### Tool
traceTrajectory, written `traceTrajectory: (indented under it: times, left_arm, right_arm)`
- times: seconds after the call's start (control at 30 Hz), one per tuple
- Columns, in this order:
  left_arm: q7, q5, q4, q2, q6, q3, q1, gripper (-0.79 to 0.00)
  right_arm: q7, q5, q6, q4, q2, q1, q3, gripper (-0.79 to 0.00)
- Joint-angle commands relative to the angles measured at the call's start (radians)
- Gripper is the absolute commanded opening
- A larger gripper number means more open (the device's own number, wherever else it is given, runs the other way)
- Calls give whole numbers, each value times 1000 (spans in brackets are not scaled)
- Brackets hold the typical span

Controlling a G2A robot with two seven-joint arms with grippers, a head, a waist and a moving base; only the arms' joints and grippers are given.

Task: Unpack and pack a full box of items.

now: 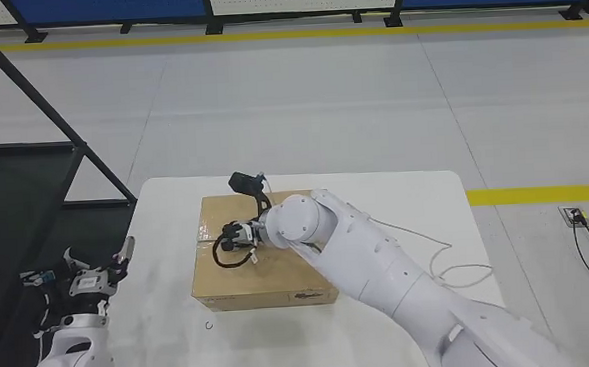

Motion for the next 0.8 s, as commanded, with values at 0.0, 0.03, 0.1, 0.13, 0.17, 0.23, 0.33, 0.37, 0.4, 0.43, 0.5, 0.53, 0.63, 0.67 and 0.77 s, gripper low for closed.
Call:
traceTrajectory:
  times: [0.0,0.03,0.1,0.13,0.17,0.23,0.33,0.37,0.4,0.43,0.5,0.53,0.63,0.67,0.77]
  left_arm:
    - [1,-4,1,0,-1,-2,1,0]
    - [1,-5,2,0,-2,-2,1,0]
    - [0,-6,3,1,-4,-3,1,0]
    - [0,-6,4,1,-4,-3,1,0]
    - [-1,-6,4,1,-5,-2,1,0]
    - [-3,-4,6,1,-8,0,0,0]
    - [-4,1,5,2,-11,2,-1,0]
    - [-4,2,4,2,-14,3,-2,0]
    - [-6,3,2,3,-15,3,-3,0]
    - [-7,5,0,3,-15,4,-4,0]
    - [-8,8,-2,3,-18,7,-6,0]
    - [-10,10,-4,3,-19,8,-7,0]
    - [-10,15,-7,4,-21,12,-10,0]
    - [-11,17,-8,4,-21,14,-11,0]
    - [-13,20,-9,4,-23,18,-13,0]
  right_arm:
    - [3,9,-5,25,-18,4,-3,-785]
    - [5,8,-9,37,-28,6,-6,-785]
    - [16,11,-27,60,-45,11,-10,-785]
    - [21,12,-37,73,-53,14,-10,-785]
    - [27,12,-47,84,-60,18,-10,-785]
    - [39,14,-61,107,-71,24,-7,-785]
    - [49,8,-77,135,-83,35,-1,-785]
    - [51,5,-80,143,-85,38,3,-785]
    - [53,5,-83,150,-85,42,8,-785]
    - [58,4,-83,155,-85,45,14,-785]
    - [58,-2,-78,163,-84,49,24,-785]
    - [55,-8,-74,165,-82,50,28,-785]
    - [60,-24,-53,165,-75,50,41,-785]
    - [65,-31,-45,163,-73,49,44,-785]
    - [76,-56,-18,153,-62,46,55,-785]
